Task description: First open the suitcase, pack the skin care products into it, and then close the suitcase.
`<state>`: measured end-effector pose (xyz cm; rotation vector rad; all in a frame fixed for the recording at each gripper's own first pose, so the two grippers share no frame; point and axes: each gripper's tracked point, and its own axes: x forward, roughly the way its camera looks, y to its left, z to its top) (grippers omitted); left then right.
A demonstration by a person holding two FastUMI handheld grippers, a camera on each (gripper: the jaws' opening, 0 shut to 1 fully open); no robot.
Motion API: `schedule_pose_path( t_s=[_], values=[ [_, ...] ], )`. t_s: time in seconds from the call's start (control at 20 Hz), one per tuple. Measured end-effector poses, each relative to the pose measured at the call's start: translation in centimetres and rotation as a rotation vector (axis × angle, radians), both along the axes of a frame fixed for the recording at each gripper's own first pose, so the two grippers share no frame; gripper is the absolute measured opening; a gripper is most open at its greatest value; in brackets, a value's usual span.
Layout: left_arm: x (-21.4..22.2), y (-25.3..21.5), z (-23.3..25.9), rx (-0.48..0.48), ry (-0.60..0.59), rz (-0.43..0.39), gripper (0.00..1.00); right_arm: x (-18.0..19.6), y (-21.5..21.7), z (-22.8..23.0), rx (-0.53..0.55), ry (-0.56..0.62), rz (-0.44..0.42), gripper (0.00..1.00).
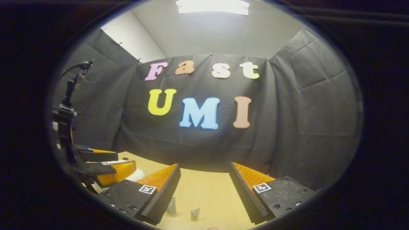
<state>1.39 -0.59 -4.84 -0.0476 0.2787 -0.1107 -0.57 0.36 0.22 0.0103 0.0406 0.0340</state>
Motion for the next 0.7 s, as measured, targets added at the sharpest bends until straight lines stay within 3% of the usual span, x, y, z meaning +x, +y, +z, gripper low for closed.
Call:
schedule_pose_path(
  t_s=[0.2,0.45,0.7],
  values=[
    [2.8,-1.5,-2.1,-0.020,0.126,-0.042,0.92,0.7,-0.6,-1.3,-0.004,0.059,0.032,0.94],
    [4.2,-3.6,-6.9,-0.077,0.379,-0.063,0.92,0.7,-1.2,-1.8,-0.046,0.058,0.114,0.94],
    [4.4,-3.8,-13.2,-0.127,0.666,0.022,0.92,0.3,-1.6,-2.7,-0.019,0.065,0.211,0.94]
  ],
)
